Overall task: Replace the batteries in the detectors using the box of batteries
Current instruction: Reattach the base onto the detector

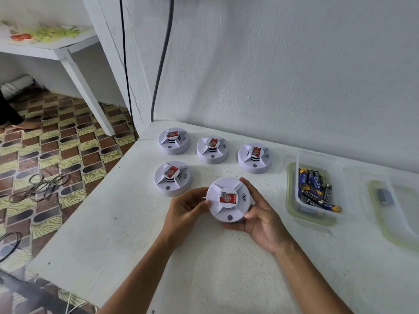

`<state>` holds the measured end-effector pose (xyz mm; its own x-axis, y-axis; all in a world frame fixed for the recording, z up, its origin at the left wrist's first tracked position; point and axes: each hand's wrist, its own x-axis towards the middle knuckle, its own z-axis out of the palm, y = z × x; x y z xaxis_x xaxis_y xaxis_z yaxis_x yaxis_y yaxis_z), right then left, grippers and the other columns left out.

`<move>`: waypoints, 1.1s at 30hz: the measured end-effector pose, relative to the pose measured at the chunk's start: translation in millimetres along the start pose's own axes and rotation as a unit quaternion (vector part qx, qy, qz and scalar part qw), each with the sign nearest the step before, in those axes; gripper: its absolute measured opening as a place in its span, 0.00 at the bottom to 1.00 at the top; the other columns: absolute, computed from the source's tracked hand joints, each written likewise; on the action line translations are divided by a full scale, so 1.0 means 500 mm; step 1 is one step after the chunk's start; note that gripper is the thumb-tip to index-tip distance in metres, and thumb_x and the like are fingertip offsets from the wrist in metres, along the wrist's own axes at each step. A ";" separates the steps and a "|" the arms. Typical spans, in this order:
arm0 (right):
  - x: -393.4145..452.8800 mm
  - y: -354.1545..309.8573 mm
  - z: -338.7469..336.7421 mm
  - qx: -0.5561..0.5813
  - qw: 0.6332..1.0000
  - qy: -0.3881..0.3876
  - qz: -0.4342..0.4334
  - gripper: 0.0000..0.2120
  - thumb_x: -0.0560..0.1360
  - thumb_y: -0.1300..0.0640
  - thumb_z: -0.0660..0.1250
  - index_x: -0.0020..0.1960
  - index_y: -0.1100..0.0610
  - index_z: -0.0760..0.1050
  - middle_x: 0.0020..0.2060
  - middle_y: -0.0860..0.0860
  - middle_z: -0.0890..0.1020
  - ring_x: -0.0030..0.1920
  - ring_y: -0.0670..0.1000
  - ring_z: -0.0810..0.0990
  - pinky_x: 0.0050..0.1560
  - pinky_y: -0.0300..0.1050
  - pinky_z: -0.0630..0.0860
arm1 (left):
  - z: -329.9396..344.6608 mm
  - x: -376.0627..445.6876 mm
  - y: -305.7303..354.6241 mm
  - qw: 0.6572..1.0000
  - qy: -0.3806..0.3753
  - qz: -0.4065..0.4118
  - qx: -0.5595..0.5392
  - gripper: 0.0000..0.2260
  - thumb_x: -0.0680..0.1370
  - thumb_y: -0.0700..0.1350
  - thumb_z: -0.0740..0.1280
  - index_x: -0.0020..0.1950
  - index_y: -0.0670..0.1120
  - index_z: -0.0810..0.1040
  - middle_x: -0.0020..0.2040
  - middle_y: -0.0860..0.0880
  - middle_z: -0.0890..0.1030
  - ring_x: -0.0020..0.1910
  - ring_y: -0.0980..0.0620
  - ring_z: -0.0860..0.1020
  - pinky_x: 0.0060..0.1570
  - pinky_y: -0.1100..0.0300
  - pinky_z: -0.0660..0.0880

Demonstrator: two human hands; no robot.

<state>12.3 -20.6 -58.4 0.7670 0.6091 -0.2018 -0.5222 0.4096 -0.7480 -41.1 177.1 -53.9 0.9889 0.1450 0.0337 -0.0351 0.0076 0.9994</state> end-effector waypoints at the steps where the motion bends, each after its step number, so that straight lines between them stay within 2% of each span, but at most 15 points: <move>1: 0.000 0.000 0.000 -0.001 1.000 0.000 0.000 0.37 0.63 0.69 0.60 0.69 0.45 0.69 0.61 0.55 0.80 0.53 0.61 0.81 0.46 0.61 0.80 | 0.000 0.000 0.000 1.000 0.000 0.000 0.000 0.13 0.76 0.39 0.69 0.60 0.43 0.80 0.55 0.50 0.84 0.55 0.51 0.82 0.52 0.62 0.77; 9: -0.003 -0.002 0.001 -0.005 1.000 0.006 0.004 0.37 0.63 0.70 0.60 0.69 0.46 0.69 0.61 0.55 0.79 0.53 0.62 0.82 0.45 0.60 0.81 | 0.000 0.000 -0.002 1.000 0.004 0.003 0.009 0.16 0.74 0.45 0.69 0.61 0.44 0.80 0.56 0.50 0.84 0.55 0.50 0.82 0.53 0.61 0.78; 16: -0.002 -0.003 0.005 -0.004 1.000 0.011 0.004 0.37 0.63 0.70 0.60 0.69 0.46 0.69 0.60 0.55 0.80 0.52 0.61 0.82 0.44 0.59 0.81 | -0.001 0.000 -0.002 1.000 0.002 0.001 0.011 0.15 0.75 0.45 0.69 0.61 0.44 0.80 0.56 0.50 0.84 0.56 0.50 0.82 0.55 0.58 0.78; 21: -0.003 -0.004 0.005 -0.002 1.000 0.011 0.006 0.37 0.63 0.70 0.61 0.70 0.47 0.69 0.60 0.56 0.79 0.52 0.61 0.82 0.43 0.59 0.81 | -0.001 0.000 -0.001 1.000 -0.001 0.004 0.014 0.13 0.77 0.41 0.69 0.61 0.43 0.80 0.56 0.50 0.84 0.55 0.50 0.82 0.53 0.60 0.78; 33: -0.002 -0.004 0.005 0.004 1.000 0.016 0.010 0.37 0.62 0.71 0.60 0.68 0.46 0.70 0.59 0.55 0.80 0.51 0.61 0.82 0.42 0.58 0.81 | -0.001 0.001 -0.002 1.000 0.001 0.000 0.019 0.16 0.75 0.45 0.69 0.62 0.43 0.80 0.57 0.49 0.84 0.56 0.49 0.82 0.56 0.57 0.78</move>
<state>11.7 -20.4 -55.0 0.7672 0.5959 -0.2374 -0.5413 0.4029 -0.7380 -40.6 177.9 -54.8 0.9887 0.1461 0.0344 -0.0302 -0.0309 0.9991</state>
